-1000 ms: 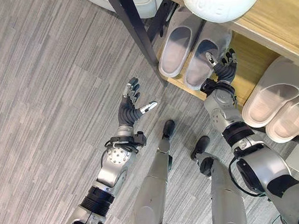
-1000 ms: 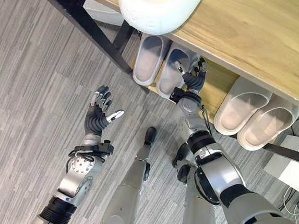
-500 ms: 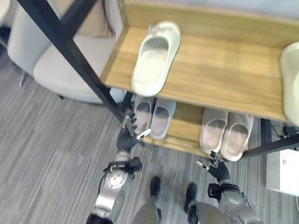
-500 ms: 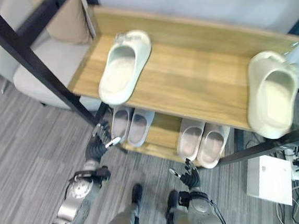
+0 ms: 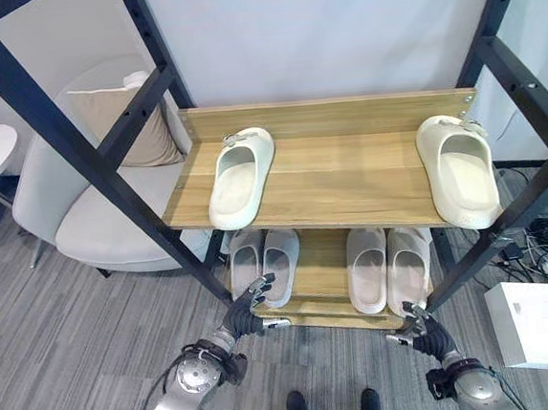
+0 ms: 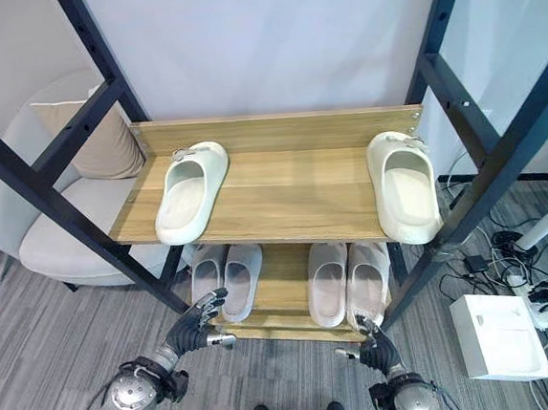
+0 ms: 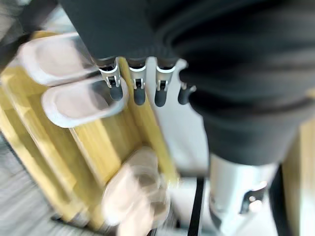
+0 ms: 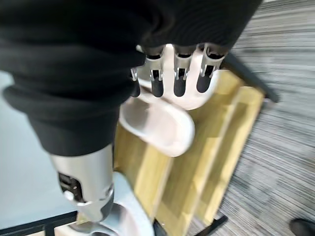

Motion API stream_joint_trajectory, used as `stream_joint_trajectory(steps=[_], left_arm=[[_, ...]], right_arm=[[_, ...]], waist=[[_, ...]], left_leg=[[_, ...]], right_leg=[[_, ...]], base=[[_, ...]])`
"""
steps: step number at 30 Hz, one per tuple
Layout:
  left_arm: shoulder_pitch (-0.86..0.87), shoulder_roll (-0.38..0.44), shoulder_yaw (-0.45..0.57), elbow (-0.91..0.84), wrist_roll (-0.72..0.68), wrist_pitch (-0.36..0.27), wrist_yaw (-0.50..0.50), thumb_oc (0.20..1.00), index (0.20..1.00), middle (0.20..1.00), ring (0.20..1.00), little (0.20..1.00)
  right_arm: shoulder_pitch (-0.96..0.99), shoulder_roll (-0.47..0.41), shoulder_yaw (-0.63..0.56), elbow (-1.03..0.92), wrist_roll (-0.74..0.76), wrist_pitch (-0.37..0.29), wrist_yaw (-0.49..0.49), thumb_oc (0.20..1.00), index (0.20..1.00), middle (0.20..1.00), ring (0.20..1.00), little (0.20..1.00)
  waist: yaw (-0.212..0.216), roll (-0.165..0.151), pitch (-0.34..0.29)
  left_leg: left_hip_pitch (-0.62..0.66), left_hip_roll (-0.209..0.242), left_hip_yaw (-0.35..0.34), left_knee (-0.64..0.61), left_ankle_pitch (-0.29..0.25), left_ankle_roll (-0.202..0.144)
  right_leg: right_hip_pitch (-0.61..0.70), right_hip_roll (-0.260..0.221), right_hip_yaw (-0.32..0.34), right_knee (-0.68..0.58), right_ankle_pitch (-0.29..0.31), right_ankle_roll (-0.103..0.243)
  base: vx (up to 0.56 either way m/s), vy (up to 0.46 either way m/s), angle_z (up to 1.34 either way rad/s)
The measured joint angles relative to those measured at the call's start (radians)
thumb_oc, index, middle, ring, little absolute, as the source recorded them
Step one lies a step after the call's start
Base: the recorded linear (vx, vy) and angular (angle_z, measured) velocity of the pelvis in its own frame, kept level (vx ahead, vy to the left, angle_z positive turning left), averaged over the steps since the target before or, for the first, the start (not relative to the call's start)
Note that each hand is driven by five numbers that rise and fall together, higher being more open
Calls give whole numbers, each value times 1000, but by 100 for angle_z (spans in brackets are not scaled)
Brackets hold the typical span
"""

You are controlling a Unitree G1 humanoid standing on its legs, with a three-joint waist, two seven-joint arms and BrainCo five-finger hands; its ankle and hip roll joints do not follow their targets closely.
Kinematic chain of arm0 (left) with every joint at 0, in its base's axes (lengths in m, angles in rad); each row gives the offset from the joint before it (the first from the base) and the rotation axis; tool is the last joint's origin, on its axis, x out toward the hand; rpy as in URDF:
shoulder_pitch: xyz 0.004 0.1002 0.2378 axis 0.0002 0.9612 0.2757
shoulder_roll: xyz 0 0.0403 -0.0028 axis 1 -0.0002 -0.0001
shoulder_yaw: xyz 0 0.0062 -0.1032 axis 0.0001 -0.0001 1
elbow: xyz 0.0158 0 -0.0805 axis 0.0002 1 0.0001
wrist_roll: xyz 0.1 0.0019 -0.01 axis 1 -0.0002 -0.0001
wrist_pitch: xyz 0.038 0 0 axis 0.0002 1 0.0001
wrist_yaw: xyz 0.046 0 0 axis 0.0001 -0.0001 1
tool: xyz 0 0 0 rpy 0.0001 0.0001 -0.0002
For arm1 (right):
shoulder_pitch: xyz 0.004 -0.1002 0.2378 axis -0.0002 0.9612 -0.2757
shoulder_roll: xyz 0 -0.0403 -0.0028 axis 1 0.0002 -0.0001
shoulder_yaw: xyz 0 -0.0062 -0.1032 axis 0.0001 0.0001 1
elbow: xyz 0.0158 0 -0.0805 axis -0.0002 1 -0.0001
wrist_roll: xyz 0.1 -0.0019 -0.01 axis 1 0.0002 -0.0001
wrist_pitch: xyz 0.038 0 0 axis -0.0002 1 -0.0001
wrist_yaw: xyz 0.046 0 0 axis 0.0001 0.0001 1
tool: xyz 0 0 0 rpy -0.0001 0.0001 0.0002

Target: Arrange the slippers neatly on the shoe rack.

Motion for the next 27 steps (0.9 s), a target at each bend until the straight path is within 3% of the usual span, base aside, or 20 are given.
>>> stream_joint_trajectory(steps=[1, 4, 5, 6, 8, 14, 18, 20, 22, 23, 25, 27], left_arm=[[-25, -21, 5, -2, 0, -2, -6, 1000, 1000, 1000, 1000, 1000], [-180, 12, -126, -108, 1, -4, -59, 1000, 1000, 1000, 1000, 1000], [-277, 0, -161, -167, -4, -3, -82, 1000, 1000, 1000, 1000, 1000], [-394, -10, -198, -229, -38, -7, -89, 1000, 1000, 1000, 1000, 1000], [-448, -61, -173, -247, -86, -40, -95, 1000, 1000, 1000, 1000, 1000], [-523, -48, -132, -367, -313, -26, -117, 1000, 1000, 1000, 1000, 1000], [-515, -56, -24, -396, -400, -32, -110, 1000, 1000, 1000, 1000, 1000], [-481, -113, 71, -371, -395, -65, -65, 1000, 1000, 1000, 1000, 1000], [-455, -224, 182, -285, -367, -114, 45, 1000, 1000, 1000, 1000, 1000], [-450, -229, 243, -211, -262, -144, 162, 1000, 1000, 1000, 1000, 1000], [-450, -226, 288, -121, -142, -150, 269, 1000, 1000, 1000, 1000, 1000], [-471, -160, 285, -34, 36, -144, 396, 1000, 1000, 1000, 1000, 1000]], right_arm=[[0, 2, 4, 0, 0, 1, 3, 1000, 1000, 1000, 1000, 1000], [-28, -8, 11, 6, 1, 0, 27, 1000, 1000, 1000, 1000, 1000], [-42, -10, 31, 6, 1, -1, 35, 1000, 1000, 1000, 1000, 1000], [-63, -9, 44, 35, -1, 0, 34, 1000, 1000, 1000, 1000, 1000], [-82, -9, 46, 54, -1, 2, 27, 1000, 1000, 1000, 1000, 1000], [-189, -26, 49, 97, -15, 5, -14, 1000, 1000, 1000, 1000, 1000], [-202, -18, 51, 97, -23, 5, -30, 1000, 1000, 1000, 1000, 1000], [-201, -13, 58, 97, -23, 5, -32, 1000, 1000, 1000, 1000, 1000], [-203, -3, 75, 102, -24, 4, -52, 1000, 1000, 1000, 1000, 1000], [-209, 10, 83, 106, -24, 0, -61, 1000, 1000, 1000, 1000, 1000], [-213, 15, 83, 116, -30, -6, -78, 1000, 1000, 1000, 1000, 1000], [-221, 23, 84, 143, -34, -18, -100, 1000, 1000, 1000, 1000, 1000]], waist=[[-10, 3, -2], [-22, 0, 4], [-49, 1, 6], [-51, 3, 20], [-68, 17, 32], [-82, 41, 72], [-69, 33, 85], [-67, 29, 89], [-59, 19, 102], [-49, 8, 109], [-47, 5, 111], [-45, 0, 114]], left_leg=[[3, 0, 1, 1, 0, 0], [1, 1, 27, 7, 2, 1], [1, 1, 33, 7, 1, 1], [-1, 2, 43, 6, 2, 2], [1, 1, 51, 7, 2, 2], [1, 2, 54, 7, 2, 2], [6, 3, 53, 7, 2, 2], [9, 3, 51, 7, 2, 2], [23, 3, 46, 7, 2, 1], [20, 4, 42, 7, -1, -3], [21, 3, 42, 7, 1, 1], [21, 3, 42, 7, 2, 1]], right_leg=[[0, 0, 1, 0, 6, 5], [-17, 0, 23, 0, 10, 7], [-20, -1, 28, 0, 10, 7], [-21, -1, 34, 0, 12, 7], [-20, -2, 35, 0, 17, 9], [-22, 0, 41, 0, 18, 8], [-16, 0, 38, 0, 16, 7], [-12, 0, 33, 0, 16, 7], [4, 1, 31, 0, 14, 5], [4, 2, 29, 0, 13, 4], [4, 1, 29, 0, 14, 5], [4, 1, 29, 0, 15, 5]], base=[[0, 0, 0], [-21, -6, -18], [-30, -22, -29], [-37, -13, -22], [-33, 1, -15], [-4, 0, -1], [10, -23, 1], [9, -42, 3], [30, -43, 7], [48, -50, 7], [23, -17, 2], [15, -5, 0]])
